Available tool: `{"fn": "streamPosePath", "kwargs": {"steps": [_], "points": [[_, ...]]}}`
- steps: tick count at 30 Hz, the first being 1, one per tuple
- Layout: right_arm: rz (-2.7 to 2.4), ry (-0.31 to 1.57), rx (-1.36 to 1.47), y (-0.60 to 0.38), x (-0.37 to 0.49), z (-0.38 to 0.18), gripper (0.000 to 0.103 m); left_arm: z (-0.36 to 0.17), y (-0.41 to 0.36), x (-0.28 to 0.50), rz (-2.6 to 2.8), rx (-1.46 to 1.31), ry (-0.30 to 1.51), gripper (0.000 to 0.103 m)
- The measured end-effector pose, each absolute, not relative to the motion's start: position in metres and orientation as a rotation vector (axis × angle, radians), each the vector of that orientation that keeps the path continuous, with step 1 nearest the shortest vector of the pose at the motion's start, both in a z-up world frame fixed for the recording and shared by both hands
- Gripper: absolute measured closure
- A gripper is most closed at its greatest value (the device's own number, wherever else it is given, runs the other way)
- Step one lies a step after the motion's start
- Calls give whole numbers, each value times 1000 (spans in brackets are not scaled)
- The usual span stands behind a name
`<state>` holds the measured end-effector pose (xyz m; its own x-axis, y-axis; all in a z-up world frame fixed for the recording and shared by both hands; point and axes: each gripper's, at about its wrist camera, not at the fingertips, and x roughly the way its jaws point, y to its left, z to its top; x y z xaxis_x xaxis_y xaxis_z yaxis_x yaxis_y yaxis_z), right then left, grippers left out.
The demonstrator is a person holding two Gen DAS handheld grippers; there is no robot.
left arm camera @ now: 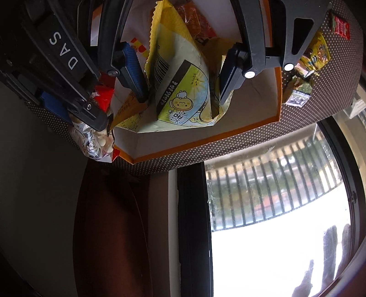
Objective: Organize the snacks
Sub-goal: 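Carry both bags over the box and open both grippers to drop them, then withdraw both grippers from the box back over the table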
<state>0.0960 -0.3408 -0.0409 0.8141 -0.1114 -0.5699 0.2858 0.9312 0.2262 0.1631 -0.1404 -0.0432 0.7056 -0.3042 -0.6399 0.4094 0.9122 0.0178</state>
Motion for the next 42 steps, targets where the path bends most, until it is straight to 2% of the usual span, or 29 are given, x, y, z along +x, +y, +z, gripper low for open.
{"fn": "streamPosePath", "kwargs": {"steps": [3,5,7,21,22,23,25,26,42], "points": [[-225,593,305,-344,103,-45,63,-46,-147,168,-394,199,701,32],[-230,594,299,-345,105,-47,63,-46,-147,169,-366,217,695,20],[-222,595,302,-347,108,-48,63,-45,-144,171,-368,212,696,18],[-140,667,272,-336,132,-56,61,-34,-125,168,-349,195,712,15],[-129,681,274,-334,134,-57,56,-34,-126,167,-350,197,714,15],[-122,693,273,-333,134,-57,45,-34,-126,167,-350,200,716,14],[-123,678,259,-328,130,-55,30,-34,-126,166,-351,201,720,14],[-127,662,245,-326,126,-53,29,-34,-127,164,-356,200,721,14],[-114,632,162,-295,88,-27,25,-17,-105,129,-379,150,671,14]]}}
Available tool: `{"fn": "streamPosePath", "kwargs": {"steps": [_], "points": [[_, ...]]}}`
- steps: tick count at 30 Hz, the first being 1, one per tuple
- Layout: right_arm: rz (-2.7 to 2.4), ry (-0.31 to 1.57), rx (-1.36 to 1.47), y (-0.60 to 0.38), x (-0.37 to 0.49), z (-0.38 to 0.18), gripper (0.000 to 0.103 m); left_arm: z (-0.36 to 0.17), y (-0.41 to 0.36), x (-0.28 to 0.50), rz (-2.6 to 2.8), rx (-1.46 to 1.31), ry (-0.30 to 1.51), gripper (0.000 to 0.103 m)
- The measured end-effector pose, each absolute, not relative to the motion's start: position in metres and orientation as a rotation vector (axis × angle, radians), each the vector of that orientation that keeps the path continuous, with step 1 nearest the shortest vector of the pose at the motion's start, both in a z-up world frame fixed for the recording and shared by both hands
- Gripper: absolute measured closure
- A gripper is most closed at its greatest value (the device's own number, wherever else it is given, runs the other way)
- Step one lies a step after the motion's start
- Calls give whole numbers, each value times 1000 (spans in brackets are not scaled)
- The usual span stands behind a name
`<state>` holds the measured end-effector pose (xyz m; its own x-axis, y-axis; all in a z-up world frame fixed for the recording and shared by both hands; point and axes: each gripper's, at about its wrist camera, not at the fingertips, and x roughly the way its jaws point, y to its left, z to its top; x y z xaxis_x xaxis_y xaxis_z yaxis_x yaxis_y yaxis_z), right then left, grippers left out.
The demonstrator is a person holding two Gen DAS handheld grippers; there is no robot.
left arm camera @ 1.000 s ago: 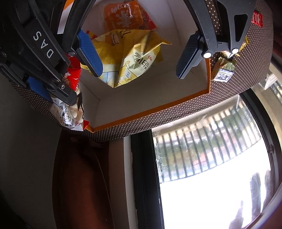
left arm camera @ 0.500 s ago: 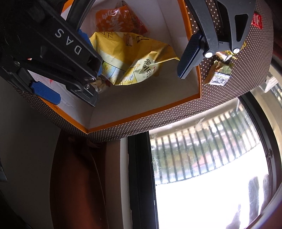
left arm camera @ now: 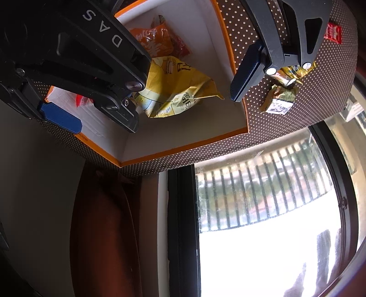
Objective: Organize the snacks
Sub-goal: 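Withdraw both grippers from the box back over the table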
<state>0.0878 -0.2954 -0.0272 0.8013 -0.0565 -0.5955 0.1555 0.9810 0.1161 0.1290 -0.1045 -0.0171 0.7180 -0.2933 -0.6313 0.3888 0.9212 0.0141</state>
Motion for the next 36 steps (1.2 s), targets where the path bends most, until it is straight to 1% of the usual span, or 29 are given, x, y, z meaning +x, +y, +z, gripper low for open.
{"fn": "streamPosePath", "kwargs": {"steps": [6,14,20,26,36], "points": [[-103,608,140,-279,71,-15,22,-8,-86,113,-367,123,636,14],[-95,565,116,-257,48,-3,16,1,-65,94,-341,93,588,7],[-85,528,95,-236,35,7,12,6,-44,81,-314,72,550,5],[-63,506,82,-216,27,9,9,6,-24,72,-280,58,529,4],[19,489,74,-180,17,1,7,-4,13,60,-207,32,516,4]]}}
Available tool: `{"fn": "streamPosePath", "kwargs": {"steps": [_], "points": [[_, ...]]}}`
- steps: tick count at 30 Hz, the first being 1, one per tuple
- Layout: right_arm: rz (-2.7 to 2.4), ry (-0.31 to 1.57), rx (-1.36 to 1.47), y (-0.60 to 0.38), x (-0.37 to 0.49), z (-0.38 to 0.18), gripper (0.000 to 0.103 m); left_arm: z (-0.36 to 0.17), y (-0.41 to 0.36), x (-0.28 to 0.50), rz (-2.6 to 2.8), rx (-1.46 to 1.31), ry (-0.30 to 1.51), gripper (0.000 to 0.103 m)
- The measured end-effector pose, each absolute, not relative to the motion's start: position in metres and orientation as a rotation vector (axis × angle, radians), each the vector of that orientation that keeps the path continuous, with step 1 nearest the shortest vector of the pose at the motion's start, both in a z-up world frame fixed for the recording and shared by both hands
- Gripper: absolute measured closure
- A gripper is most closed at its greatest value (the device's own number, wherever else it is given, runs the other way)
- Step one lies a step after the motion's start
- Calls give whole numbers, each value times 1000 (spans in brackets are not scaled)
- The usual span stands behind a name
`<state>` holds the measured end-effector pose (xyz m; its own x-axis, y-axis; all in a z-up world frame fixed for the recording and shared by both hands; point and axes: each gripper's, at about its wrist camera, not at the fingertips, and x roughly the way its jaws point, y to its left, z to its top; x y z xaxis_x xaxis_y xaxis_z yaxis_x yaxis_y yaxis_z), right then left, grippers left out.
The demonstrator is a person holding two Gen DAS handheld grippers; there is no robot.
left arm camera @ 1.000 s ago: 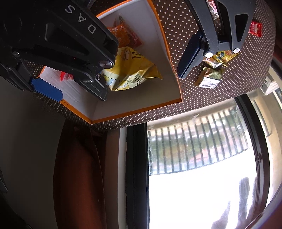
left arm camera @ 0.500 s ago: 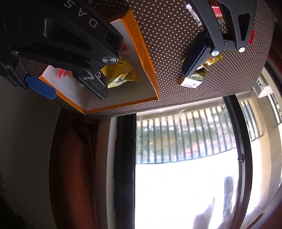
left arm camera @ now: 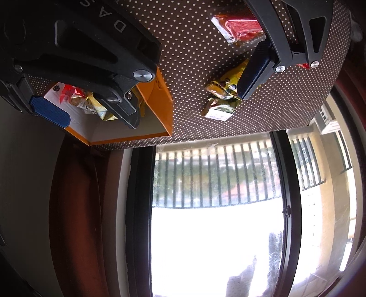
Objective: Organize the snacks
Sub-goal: 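Withdraw both grippers from the box back over the table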
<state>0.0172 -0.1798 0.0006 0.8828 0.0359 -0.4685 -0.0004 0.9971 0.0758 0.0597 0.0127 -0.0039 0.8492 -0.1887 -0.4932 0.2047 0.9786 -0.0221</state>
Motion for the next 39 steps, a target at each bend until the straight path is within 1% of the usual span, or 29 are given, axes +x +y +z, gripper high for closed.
{"fn": "streamPosePath", "kwargs": {"steps": [24,34,39], "points": [[244,550,39,-84,16,-61,7,-56,104,40,-5,1,551,3],[298,647,30,-55,19,-96,7,-87,131,35,55,12,625,4],[333,692,27,-40,22,-109,7,-97,148,35,114,5,646,7]]}}
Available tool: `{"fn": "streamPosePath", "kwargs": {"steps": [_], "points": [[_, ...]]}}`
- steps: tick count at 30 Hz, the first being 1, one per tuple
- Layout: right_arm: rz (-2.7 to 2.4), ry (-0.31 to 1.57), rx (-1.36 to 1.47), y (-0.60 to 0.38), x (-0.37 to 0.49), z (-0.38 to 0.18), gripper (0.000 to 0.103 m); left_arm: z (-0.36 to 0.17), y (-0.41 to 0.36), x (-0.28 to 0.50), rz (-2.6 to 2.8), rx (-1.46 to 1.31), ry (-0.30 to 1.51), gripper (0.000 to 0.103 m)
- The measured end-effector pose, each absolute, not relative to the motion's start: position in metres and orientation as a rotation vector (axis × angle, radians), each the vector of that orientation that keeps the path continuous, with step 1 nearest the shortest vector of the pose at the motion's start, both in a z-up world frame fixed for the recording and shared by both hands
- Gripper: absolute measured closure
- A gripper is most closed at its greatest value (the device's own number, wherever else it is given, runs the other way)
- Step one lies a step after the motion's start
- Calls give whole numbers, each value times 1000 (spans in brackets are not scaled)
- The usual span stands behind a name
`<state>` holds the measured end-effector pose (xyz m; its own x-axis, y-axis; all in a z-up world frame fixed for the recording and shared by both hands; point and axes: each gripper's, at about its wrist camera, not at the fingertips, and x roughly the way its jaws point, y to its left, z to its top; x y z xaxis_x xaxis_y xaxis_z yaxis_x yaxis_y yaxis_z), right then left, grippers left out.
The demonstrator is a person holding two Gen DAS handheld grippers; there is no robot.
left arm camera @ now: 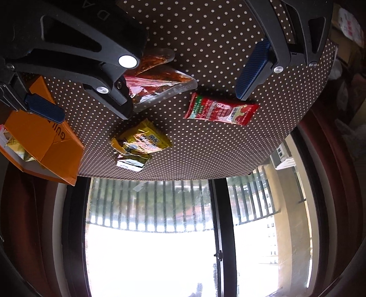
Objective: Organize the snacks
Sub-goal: 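Move the right gripper to the clear meat tray and close on it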
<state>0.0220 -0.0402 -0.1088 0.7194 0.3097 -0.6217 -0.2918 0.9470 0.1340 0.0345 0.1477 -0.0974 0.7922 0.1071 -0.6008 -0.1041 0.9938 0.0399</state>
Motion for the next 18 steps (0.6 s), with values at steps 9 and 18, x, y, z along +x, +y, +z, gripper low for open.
{"fn": "streamPosePath", "kwargs": {"steps": [9,18], "points": [[382,759,-22,-15,29,-128,7,-122,174,42,202,-50,733,22],[368,861,-15,-10,45,-155,7,-148,174,58,177,-61,811,26]]}}
